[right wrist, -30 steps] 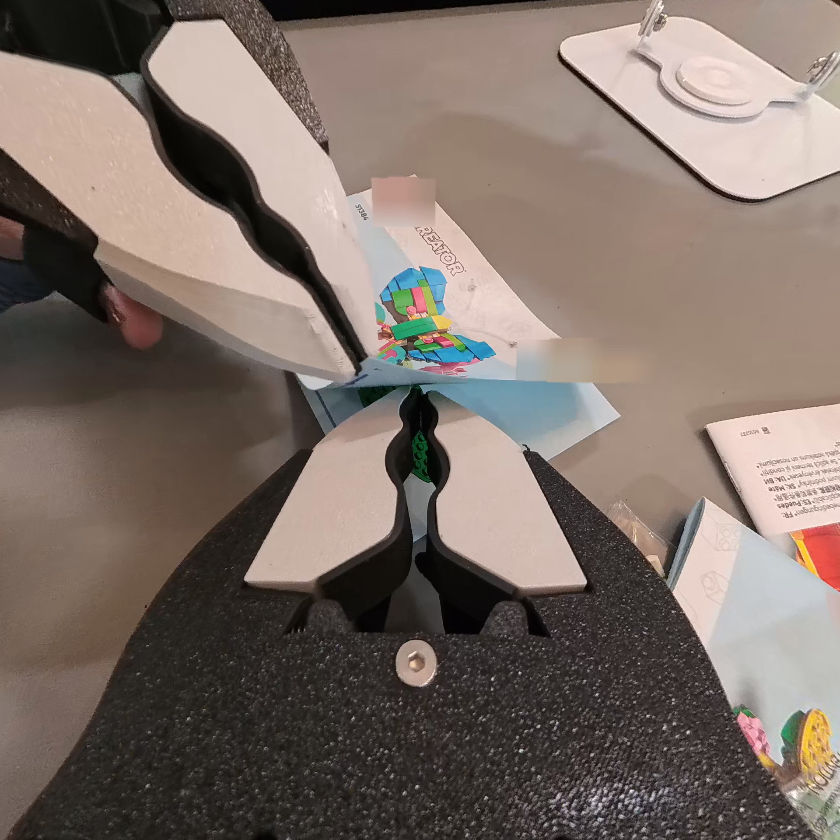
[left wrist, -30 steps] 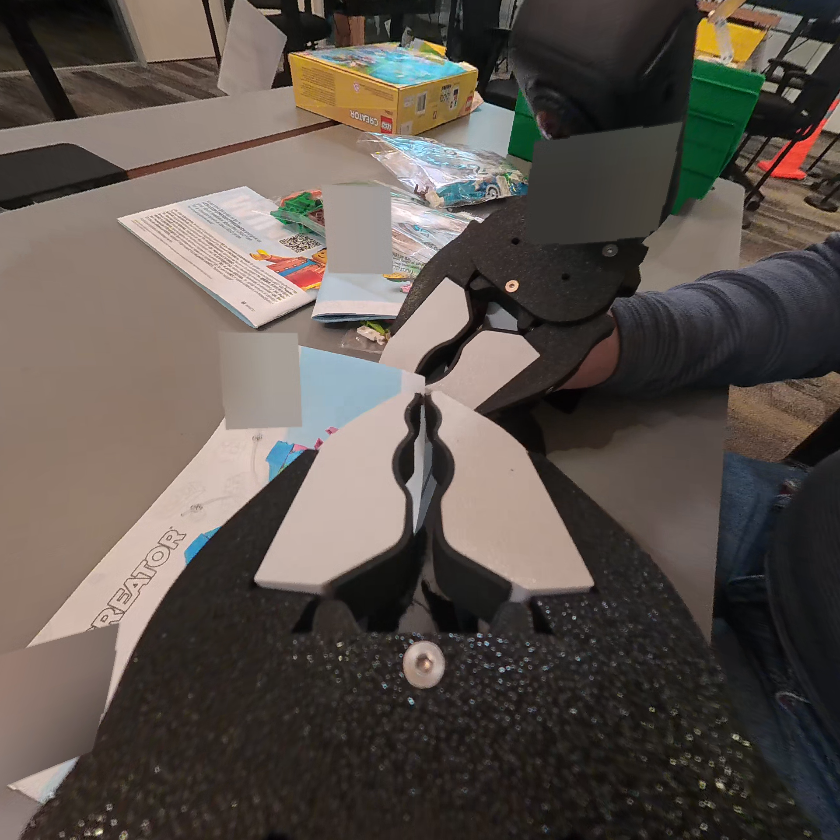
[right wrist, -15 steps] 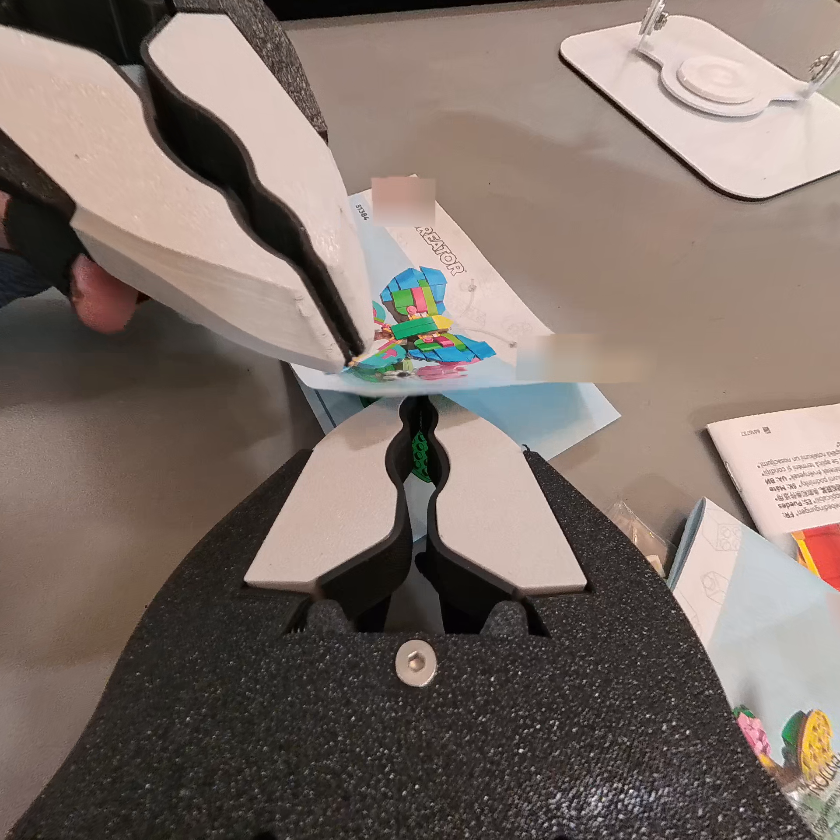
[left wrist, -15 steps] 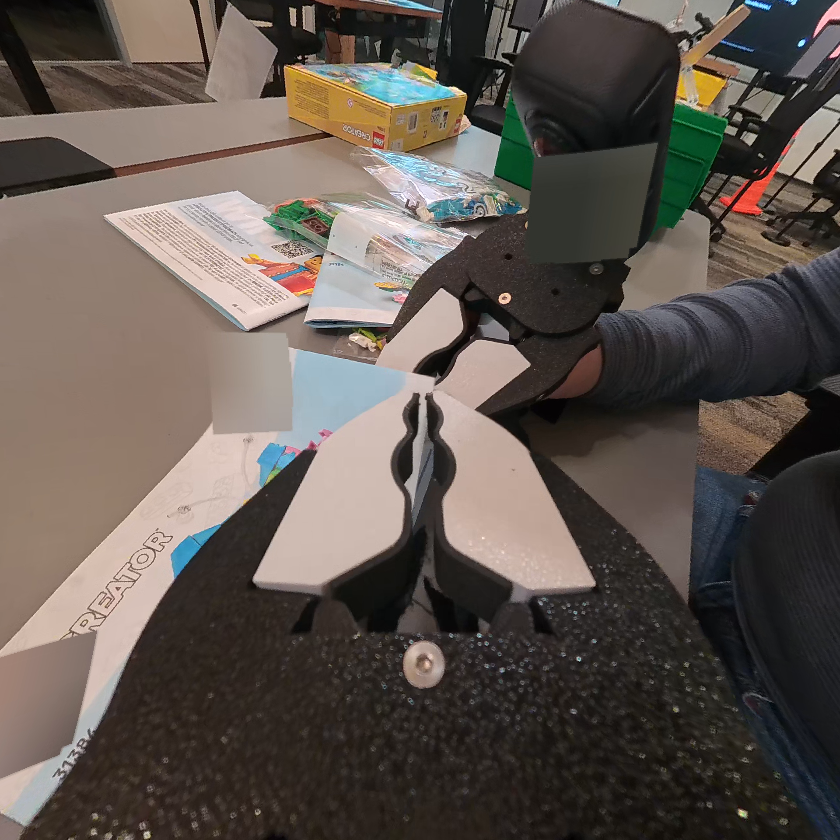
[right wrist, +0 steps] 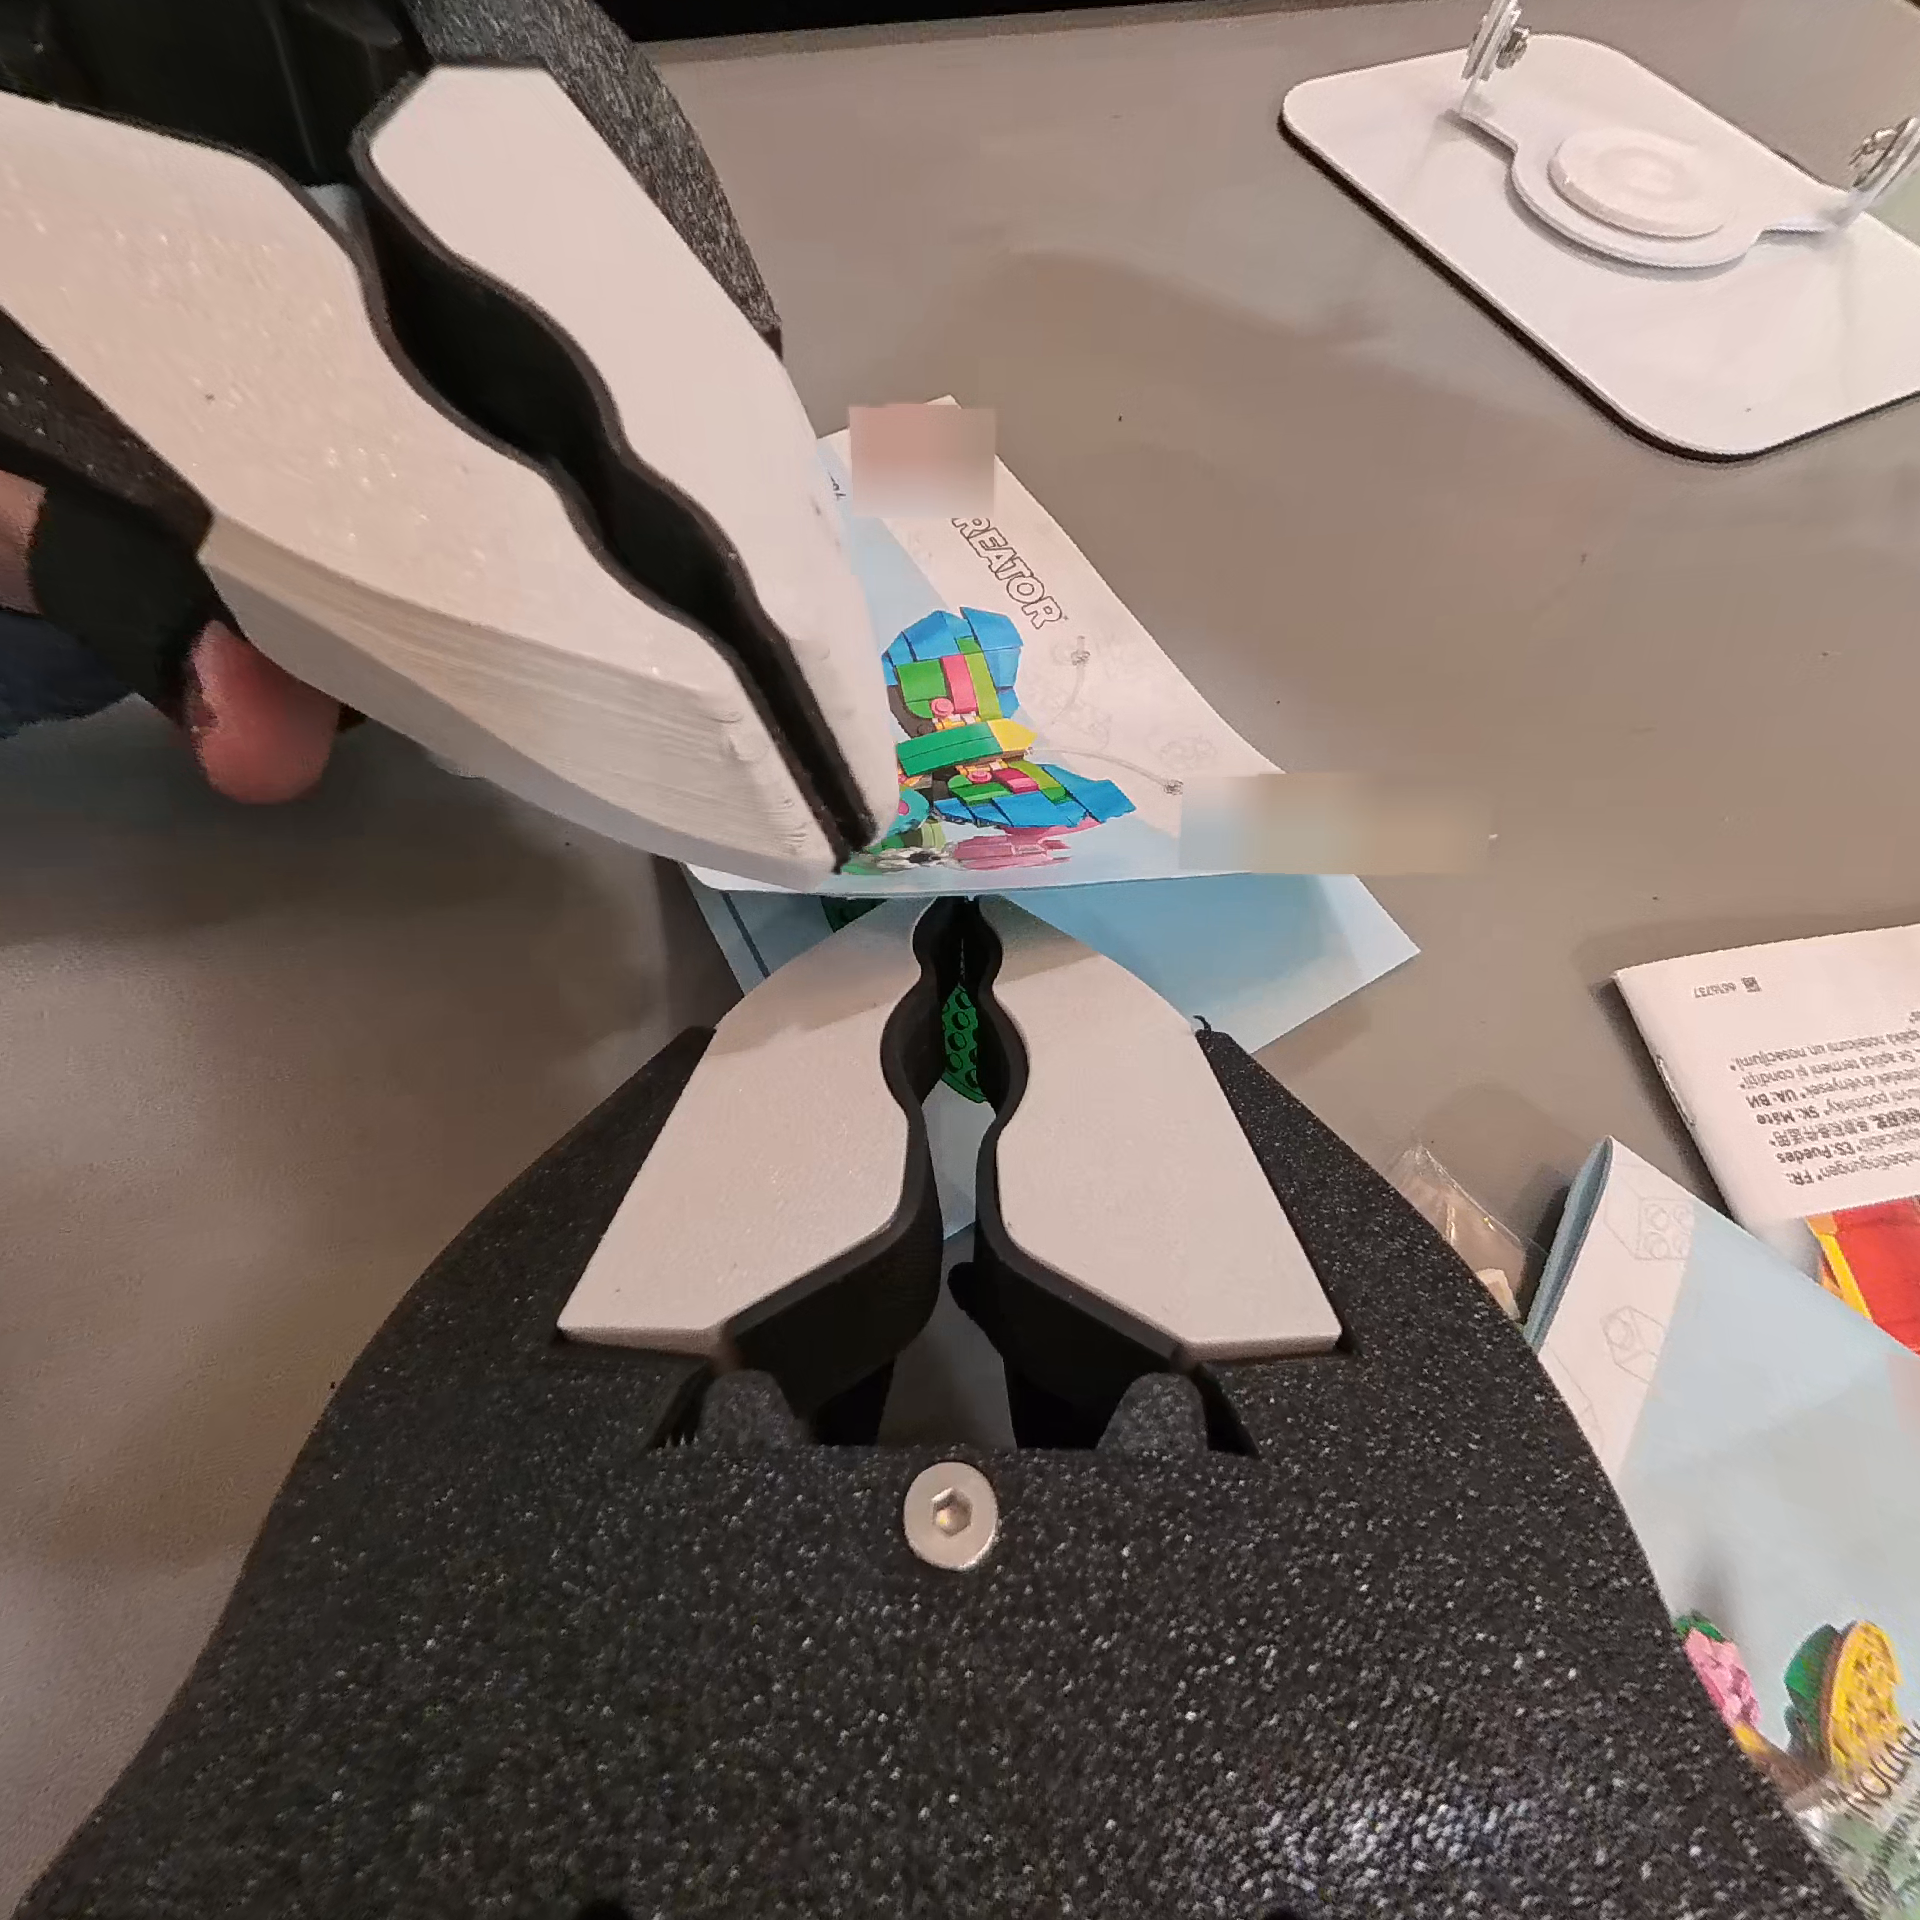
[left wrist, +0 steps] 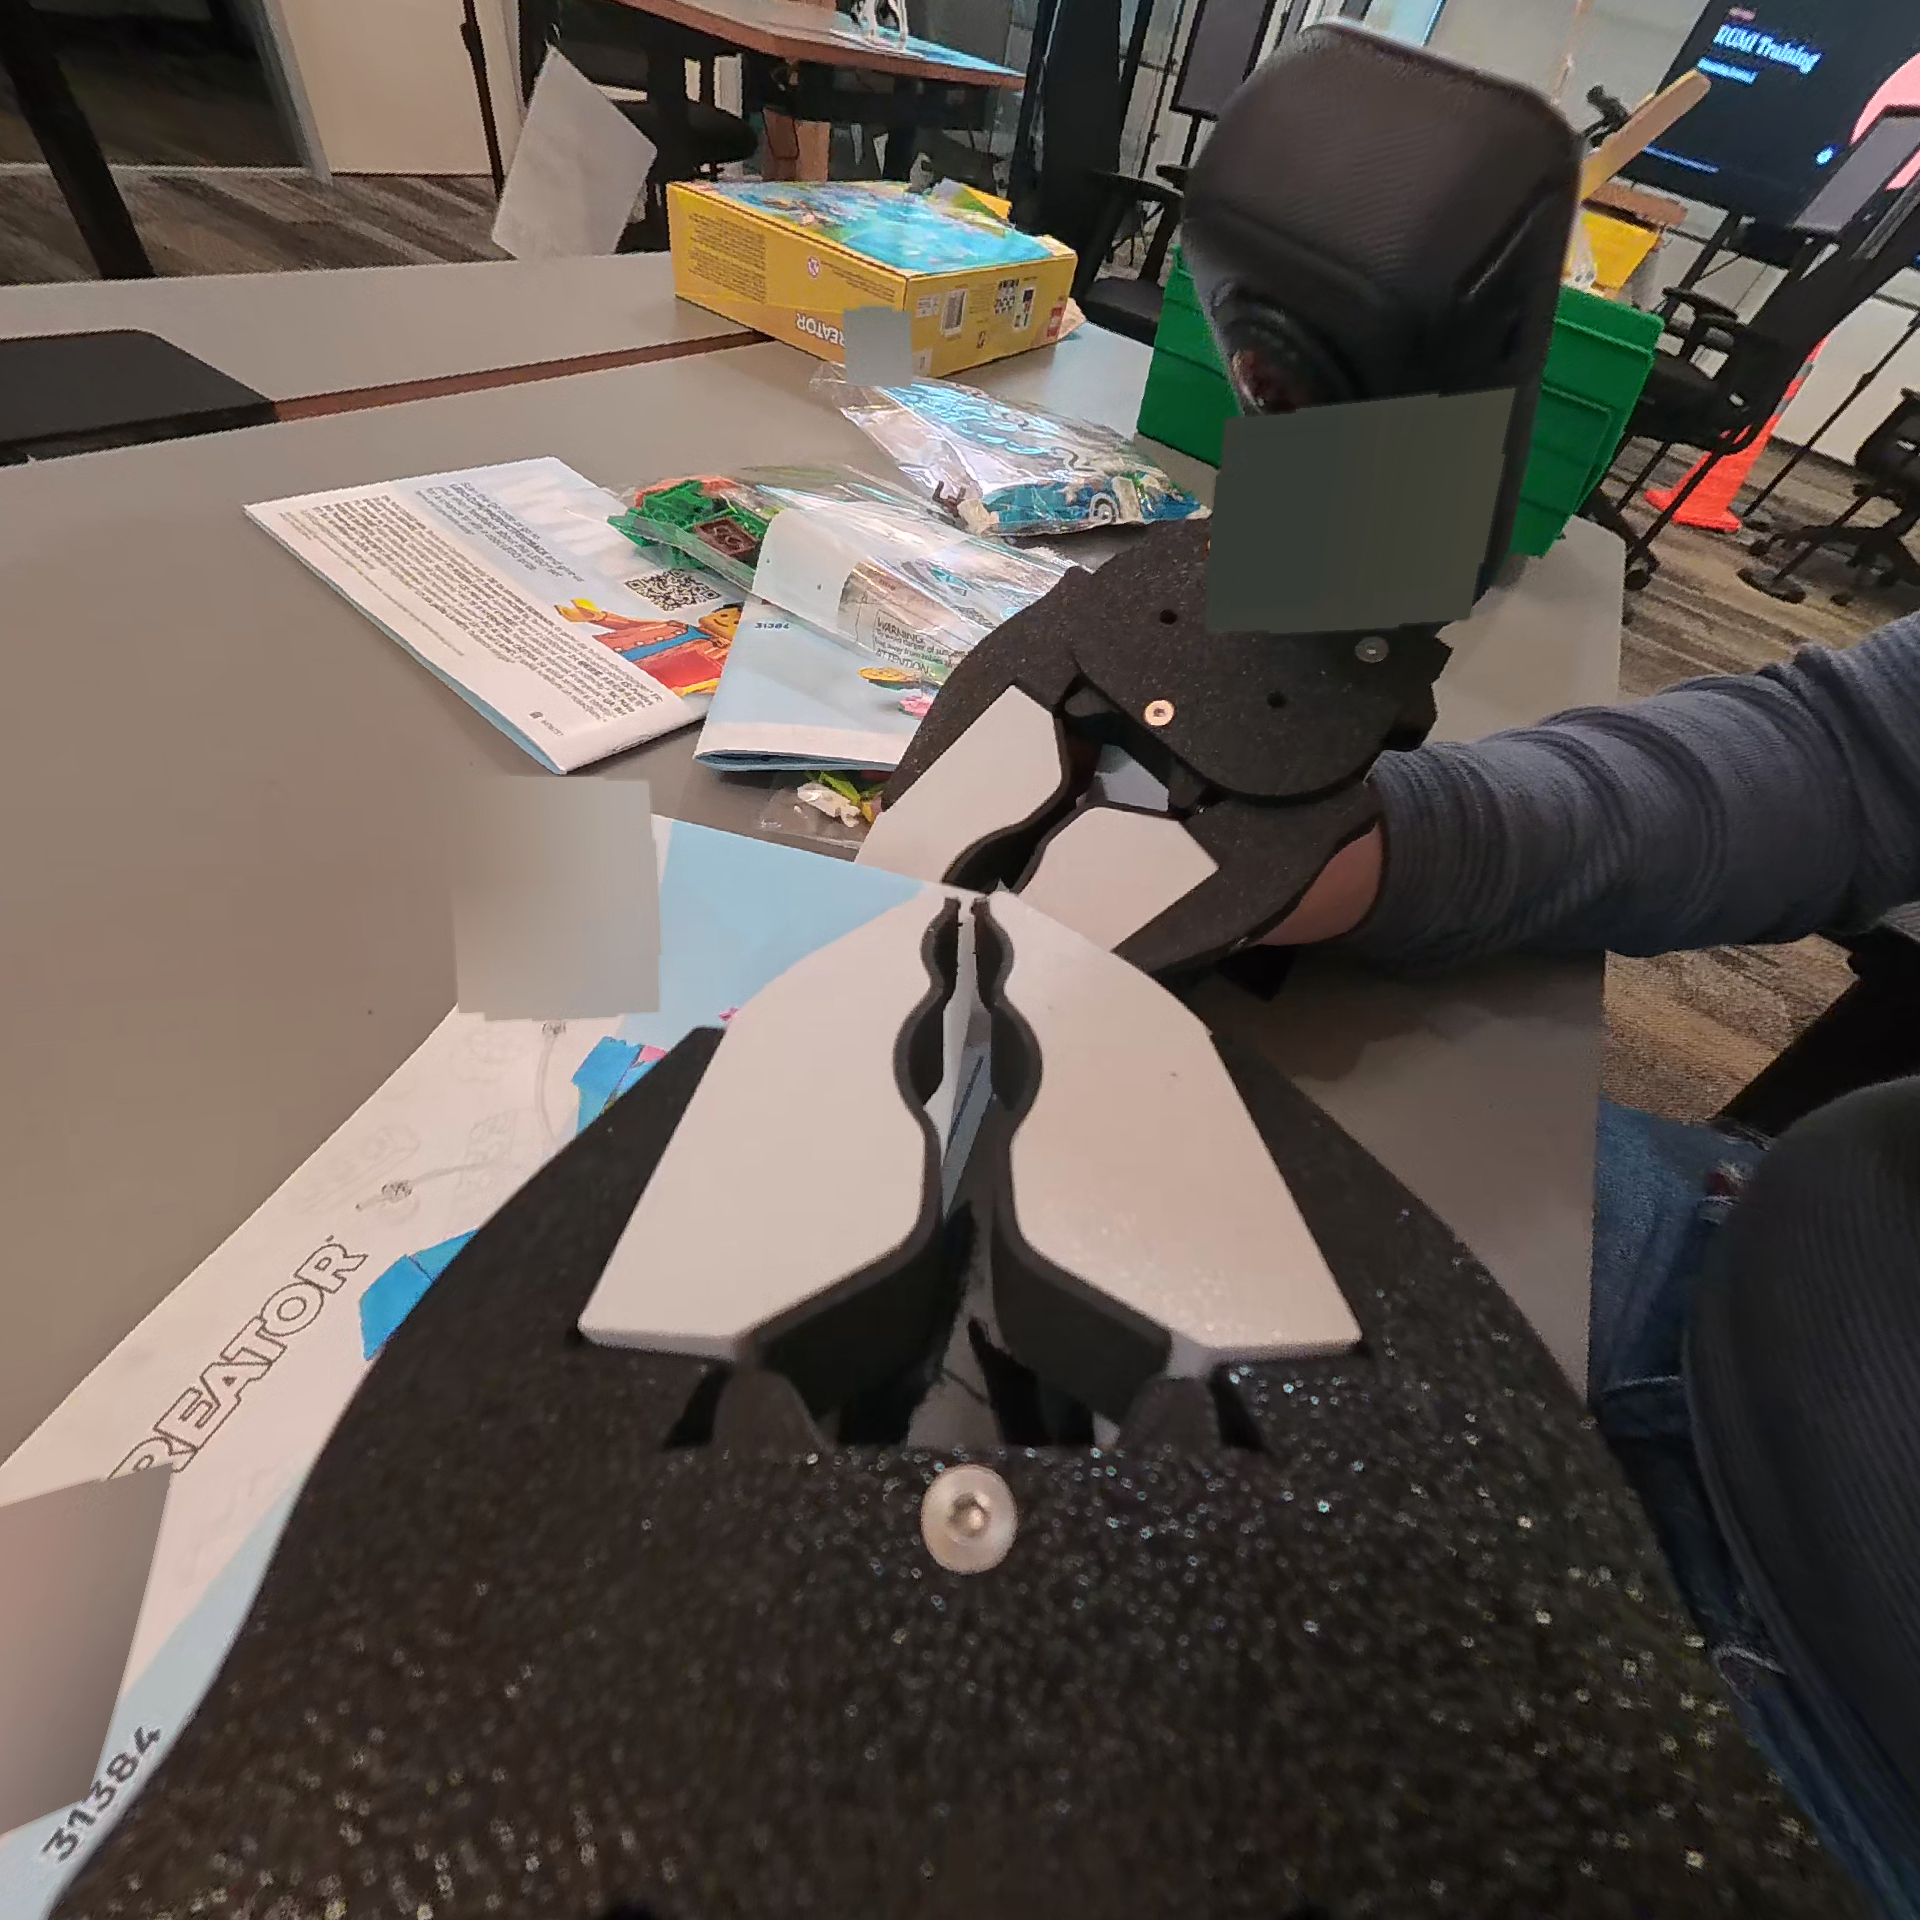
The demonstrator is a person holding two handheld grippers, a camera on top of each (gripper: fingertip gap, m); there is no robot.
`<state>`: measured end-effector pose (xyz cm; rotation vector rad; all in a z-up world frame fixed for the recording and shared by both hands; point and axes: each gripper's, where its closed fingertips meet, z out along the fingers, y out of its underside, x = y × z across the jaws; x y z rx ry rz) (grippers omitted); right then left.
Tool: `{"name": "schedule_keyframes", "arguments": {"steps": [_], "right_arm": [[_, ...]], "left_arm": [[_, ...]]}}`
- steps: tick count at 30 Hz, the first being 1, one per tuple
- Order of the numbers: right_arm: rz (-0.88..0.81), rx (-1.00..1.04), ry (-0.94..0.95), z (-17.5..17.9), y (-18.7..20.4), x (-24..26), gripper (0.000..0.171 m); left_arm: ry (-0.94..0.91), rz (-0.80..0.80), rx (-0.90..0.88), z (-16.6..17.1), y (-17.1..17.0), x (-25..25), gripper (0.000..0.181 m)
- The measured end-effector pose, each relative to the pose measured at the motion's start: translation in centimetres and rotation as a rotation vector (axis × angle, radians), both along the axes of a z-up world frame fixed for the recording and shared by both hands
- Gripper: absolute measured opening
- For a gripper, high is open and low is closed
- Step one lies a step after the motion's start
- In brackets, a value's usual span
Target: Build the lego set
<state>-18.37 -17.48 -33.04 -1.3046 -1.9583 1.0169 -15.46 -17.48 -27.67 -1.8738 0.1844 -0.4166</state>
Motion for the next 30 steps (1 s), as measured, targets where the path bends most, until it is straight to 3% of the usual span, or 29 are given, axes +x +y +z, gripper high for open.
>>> {"name": "schedule_keyframes", "arguments": {"steps": [1, 30], "right_arm": [[0.000, 0.000, 0.000, 0.00, 0.00, 0.00, 0.000], [0.000, -0.003, 0.000, 0.04, -0.06, 0.03, 0.000]], "left_arm": [[-0.004, -0.004, 0.000, 0.00, -0.02, 0.05, 0.002], [-0.036, 0.000, -0.010, -0.23, 0.07, -0.04, 0.001]]}}
